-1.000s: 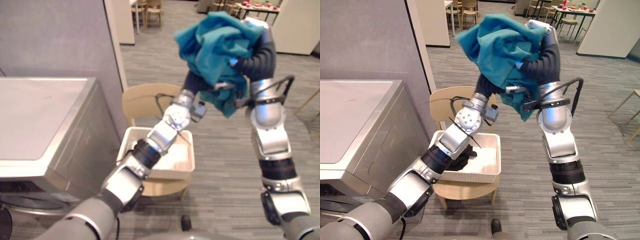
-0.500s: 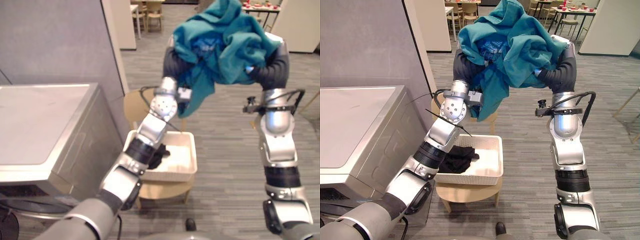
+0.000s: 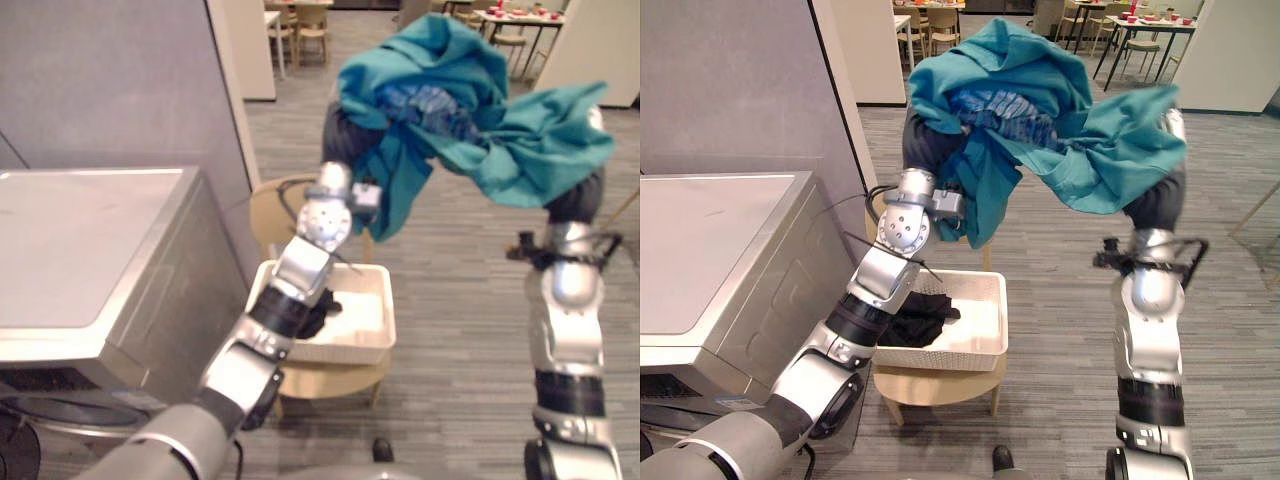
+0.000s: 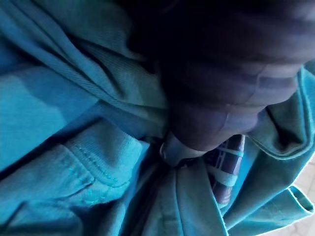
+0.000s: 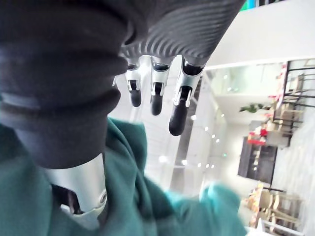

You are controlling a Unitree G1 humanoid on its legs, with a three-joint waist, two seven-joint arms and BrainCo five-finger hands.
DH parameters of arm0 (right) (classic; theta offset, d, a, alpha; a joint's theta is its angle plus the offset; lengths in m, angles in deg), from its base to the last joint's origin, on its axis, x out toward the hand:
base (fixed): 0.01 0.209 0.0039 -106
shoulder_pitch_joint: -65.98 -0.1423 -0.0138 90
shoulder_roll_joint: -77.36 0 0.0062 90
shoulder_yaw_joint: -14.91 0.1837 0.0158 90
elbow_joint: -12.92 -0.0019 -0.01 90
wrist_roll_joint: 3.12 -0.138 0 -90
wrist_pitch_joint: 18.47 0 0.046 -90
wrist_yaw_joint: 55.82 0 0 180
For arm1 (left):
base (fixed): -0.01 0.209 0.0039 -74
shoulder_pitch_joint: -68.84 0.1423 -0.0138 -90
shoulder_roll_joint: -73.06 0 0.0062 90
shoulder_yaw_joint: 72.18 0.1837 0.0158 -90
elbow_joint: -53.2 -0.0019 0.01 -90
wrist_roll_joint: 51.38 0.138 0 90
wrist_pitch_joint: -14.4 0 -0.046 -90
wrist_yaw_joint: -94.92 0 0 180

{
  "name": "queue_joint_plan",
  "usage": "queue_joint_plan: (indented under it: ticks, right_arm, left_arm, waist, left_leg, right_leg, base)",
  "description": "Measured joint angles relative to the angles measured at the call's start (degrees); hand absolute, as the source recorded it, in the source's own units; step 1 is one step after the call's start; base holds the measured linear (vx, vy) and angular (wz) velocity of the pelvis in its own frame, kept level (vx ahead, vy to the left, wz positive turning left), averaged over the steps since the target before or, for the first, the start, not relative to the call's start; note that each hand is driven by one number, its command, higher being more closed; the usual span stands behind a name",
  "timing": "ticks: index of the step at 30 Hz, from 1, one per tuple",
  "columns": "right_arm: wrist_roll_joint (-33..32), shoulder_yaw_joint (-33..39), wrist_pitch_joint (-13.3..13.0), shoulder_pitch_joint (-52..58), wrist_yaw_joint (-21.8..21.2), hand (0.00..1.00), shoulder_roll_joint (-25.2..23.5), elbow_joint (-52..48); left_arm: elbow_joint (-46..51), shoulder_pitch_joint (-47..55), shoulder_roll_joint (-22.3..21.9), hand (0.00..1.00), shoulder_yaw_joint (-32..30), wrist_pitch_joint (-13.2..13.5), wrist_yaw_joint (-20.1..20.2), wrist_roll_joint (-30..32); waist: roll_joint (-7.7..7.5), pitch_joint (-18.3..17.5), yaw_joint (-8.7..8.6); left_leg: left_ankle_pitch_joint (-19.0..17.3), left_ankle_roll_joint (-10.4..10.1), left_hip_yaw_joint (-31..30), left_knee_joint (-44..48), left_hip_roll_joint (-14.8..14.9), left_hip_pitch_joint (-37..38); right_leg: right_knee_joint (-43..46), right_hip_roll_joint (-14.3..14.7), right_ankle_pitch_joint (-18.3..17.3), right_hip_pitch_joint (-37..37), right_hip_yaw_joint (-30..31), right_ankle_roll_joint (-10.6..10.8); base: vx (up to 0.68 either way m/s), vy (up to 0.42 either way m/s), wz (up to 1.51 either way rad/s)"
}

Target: Pick up the laundry basket with both hands and put the clothes into the washing machine.

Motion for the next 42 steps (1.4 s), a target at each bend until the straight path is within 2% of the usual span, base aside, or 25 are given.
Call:
queue_joint_plan:
  ticks: [5, 8, 12, 16, 20, 22, 26, 28, 33, 36, 38, 39, 40, 41, 42]
  right_arm:
    - [-0.7, 8.2, 0.0, 12.2, -0.1, 0.0, -4.3, -2.4]
    - [-0.8, 11.4, 0.0, 18.7, -0.2, 0.0, -7.7, -2.5]
    - [-0.8, 11.6, 0.1, 24.8, -0.6, 0.0, -12.7, -2.0]
    - [-2.2, 11.1, 0.4, 31.0, -2.6, 0.0, -19.5, 4.6]
    - [-4.1, 9.0, 1.2, 36.8, -2.9, 0.0, -23.8, 9.3]
    - [-6.2, 6.2, 1.2, 39.7, -4.1, 0.0, -25.0, 16.2]
    - [-6.4, 3.3, 2.0, 39.6, -4.7, 0.0, -24.6, 26.2]
    - [-6.9, 2.6, 3.3, 38.4, -5.4, 0.0, -24.1, 33.3]
    - [-7.5, 2.4, 4.8, 36.1, -5.4, 0.0, -23.5, 46.1]
    - [-9.3, 2.5, 5.1, 35.3, -5.2, 0.0, -23.3, 50.3]
    - [-9.6, 2.1, 5.1, 33.6, -5.1, 0.0, -22.7, 52.7]
    - [-9.6, 1.1, 5.1, 32.1, -5.0, 0.0, -22.2, 54.6]
    - [-9.6, 0.5, 5.1, 31.4, -4.9, 0.0, -22.1, 55.2]
    - [-9.6, -0.1, 5.0, 30.0, -4.7, 0.0, -21.7, 56.1]
    - [-9.6, -0.1, 5.0, 27.7, -4.0, 0.0, -21.4, 57.2]
  left_arm:
    - [5.3, 8.2, 3.3, 1.0, -6.3, 0.0, 0.5, 1.0]
    - [10.5, 14.7, 3.6, 1.0, -9.1, 0.0, 1.1, 1.8]
    - [16.1, 24.4, 3.2, 1.0, -10.4, 0.1, 3.6, 2.0]
    - [23.6, 41.6, 0.9, 1.0, -9.8, 1.1, 8.0, 0.8]
    - [24.7, 56.4, -0.5, 1.0, -7.5, 1.2, 12.4, -3.5]
    - [23.5, 65.5, -1.5, 1.0, -6.5, 1.1, 15.5, -7.3]
    - [15.9, 69.0, -1.9, 1.0, -7.0, 0.5, 17.3, -10.0]
    - [10.2, 69.4, -3.2, 1.0, -8.8, -0.9, 18.0, -11.5]
    - [-2.0, 69.2, -4.5, 1.0, -14.5, -2.8, 17.6, -9.4]
    - [-2.7, 68.9, -5.4, 1.0, -16.9, -3.3, 16.6, -8.3]
    - [-2.7, 69.0, -5.5, 1.0, -18.0, -3.3, 16.3, -8.0]
    - [-2.5, 68.5, -5.6, 1.0, -18.9, -3.3, 15.8, -8.1]
    - [-2.4, 68.4, -5.6, 1.0, -19.1, -3.3, 15.5, -8.1]
    - [-2.3, 68.4, -5.5, 1.0, -19.2, -3.3, 15.5, -8.1]
    - [-2.3, 67.7, -5.4, 1.0, -19.1, -3.3, 15.4, -8.2]
  waist:
    - [0.78, 0.1, -0.3]
    - [1.23, 0.0, -0.29]
    - [1.67, -0.2, -0.38]
    - [1.79, -0.3, 0.1]
    - [1.95, -0.2, 0.29]
    - [1.81, 0.0, 1.53]
    - [1.76, 0.1, 2.87]
    - [1.69, 0.1, 3.32]
    - [1.19, 0.3, 3.87]
    - [0.14, 1.1, 5.0]
    - [-0.42, 2.7, 5.11]
    - [-1.17, 3.5, 5.1]
    - [-1.16, 3.6, 5.17]
    - [-2.01, 4.4, 5.26]
    - [-2.27, 5.1, 6.48]
  left_leg:
    - [-1.1, -0.1, 0.3, 0.7, 0.1, 0.0]
    - [-1.4, -0.2, 0.0, 0.6, 0.1, -0.1]
    - [-1.2, 0.0, -0.4, 0.7, 0.1, -0.5]
    - [-1.5, 0.1, -0.8, 0.7, 0.1, -0.6]
    - [-2.8, 0.4, -2.2, 2.5, 0.1, -0.6]
    - [-4.8, 0.9, -3.5, 4.7, 0.1, -0.6]
    - [-5.6, 1.5, -5.6, 5.8, -0.6, -0.8]
    - [-5.5, 1.6, -7.0, 6.0, -1.0, -1.0]
    - [-5.3, 1.5, -11.7, 7.0, -1.8, -1.6]
    - [-5.4, 1.6, -16.0, 9.2, -2.6, -3.5]
    - [-5.4, 1.6, -19.4, 11.1, -3.3, -4.9]
    - [-5.3, 1.5, -22.0, 12.7, -3.8, -6.6]
    - [-5.2, 1.3, -23.5, 13.2, -3.9, -7.7]
    - [-4.7, 0.7, -25.8, 13.4, -4.2, -9.3]
    - [-2.3, 0.7, -28.0, 12.4, -5.0, -11.8]
  right_leg:
    - [0.1, 0.1, -0.8, 0.1, 0.2, 0.4]
    - [0.1, 0.0, -1.1, 0.1, 0.1, 0.1]
    - [0.0, -0.1, -1.2, 0.0, -0.4, 0.4]
    - [0.1, -0.3, -1.3, 0.2, -0.7, 0.4]
    - [0.2, -1.1, -2.2, 2.1, -2.5, 0.9]
    - [1.3, -2.0, -3.7, 3.6, -3.9, 1.3]
    - [3.2, -3.3, -5.2, 4.4, -5.7, 1.8]
    - [4.0, -4.1, -5.9, 4.9, -7.3, 1.9]
    - [7.5, -5.6, -8.9, 6.3, -11.9, 2.0]
    - [11.3, -7.1, -11.7, 6.6, -15.7, 2.2]
    - [14.4, -8.3, -14.0, 7.3, -19.0, 2.1]
    - [16.8, -9.3, -15.6, 7.1, -21.6, 1.9]
    - [17.6, -9.6, -16.3, 7.0, -23.1, 1.8]
    - [18.9, -10.1, -17.3, 6.7, -25.4, 1.4]
    - [22.1, -11.5, -19.2, 4.5, -28.1, 0.7]
  base:
    - [0.0, 0.0, -0.04]
    - [0.01, -0.002, 0.02]
    - [0.02, -0.007, 0.06]
    - [0.04, 0.002, 0.06]
    - [0.03, 0.016, 0.23]
    - [0.0, 0.026, 0.32]
    - [0.0, 0.026, 0.32]
    - [0.0, 0.007, 0.4]
    - [0.02, -0.005, 0.48]
    - [0.01, -0.025, 0.73]
    - [-0.03, -0.079, 1.05]
    - [-0.06, -0.094, 1.18]
    - [-0.05, -0.088, 1.16]
    - [-0.09, -0.117, 1.22]
    - [-0.12, -0.128, 1.68]
